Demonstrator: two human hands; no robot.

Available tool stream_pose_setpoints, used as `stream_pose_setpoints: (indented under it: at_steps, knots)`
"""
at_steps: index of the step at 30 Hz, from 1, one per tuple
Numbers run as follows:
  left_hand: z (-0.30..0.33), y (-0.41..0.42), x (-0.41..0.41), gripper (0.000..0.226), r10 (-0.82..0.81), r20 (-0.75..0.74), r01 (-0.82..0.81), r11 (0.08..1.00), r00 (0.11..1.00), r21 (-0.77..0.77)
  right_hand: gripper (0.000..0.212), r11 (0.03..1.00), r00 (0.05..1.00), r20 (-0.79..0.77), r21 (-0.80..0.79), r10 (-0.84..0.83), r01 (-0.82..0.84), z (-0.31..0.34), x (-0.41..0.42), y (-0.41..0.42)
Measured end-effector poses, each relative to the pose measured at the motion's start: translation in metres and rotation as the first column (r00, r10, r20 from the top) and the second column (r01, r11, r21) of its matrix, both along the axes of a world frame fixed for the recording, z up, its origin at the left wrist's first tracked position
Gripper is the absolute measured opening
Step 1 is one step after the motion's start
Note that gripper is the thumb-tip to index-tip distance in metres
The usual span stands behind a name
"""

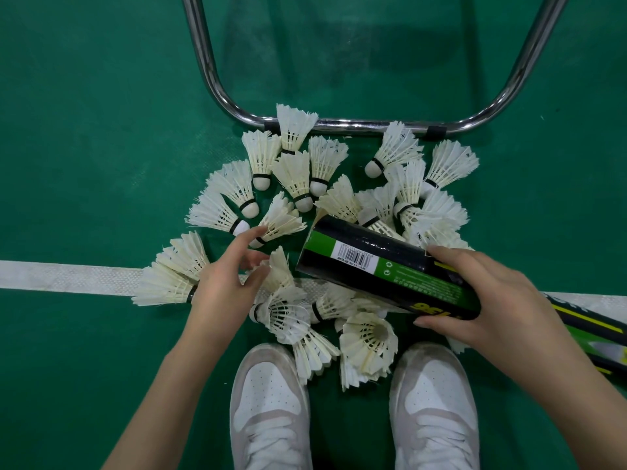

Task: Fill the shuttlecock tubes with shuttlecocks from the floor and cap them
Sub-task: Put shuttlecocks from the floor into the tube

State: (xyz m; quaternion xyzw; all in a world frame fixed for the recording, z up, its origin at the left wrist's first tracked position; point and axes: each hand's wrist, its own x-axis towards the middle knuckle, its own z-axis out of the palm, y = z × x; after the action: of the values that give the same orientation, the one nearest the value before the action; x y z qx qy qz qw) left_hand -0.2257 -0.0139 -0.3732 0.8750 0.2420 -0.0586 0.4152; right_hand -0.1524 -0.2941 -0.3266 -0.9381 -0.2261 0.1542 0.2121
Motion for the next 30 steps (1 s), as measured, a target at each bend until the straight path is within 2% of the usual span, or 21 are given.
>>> stream_pose_setpoints:
  at_steps: [7,20,26,30]
  knots:
    - [0.007,-0.001,0.003,0.050,0.079,0.034,-0.077,0.994,0.996,-0.079,0.074,1.000,1.000,-0.009,0.000,0.004,-0.004,0.000,0.000,0.000]
    - [0.049,-0.002,0.018,0.043,0.317,0.294,-0.237,0.931,0.901,-0.279,0.073,1.000,1.000,0.001,0.011,0.006,-0.006,-0.001,0.000,0.000]
    - [0.061,-0.002,0.021,0.039,0.374,0.379,-0.237,0.902,0.847,-0.360,0.073,1.000,1.000,-0.007,0.014,0.010,-0.010,0.000,-0.001,0.002]
    - [0.066,-0.001,0.022,0.041,0.387,0.384,-0.216,0.882,0.838,-0.418,0.073,1.000,1.000,-0.006,0.010,0.007,-0.007,0.000,-0.002,0.004]
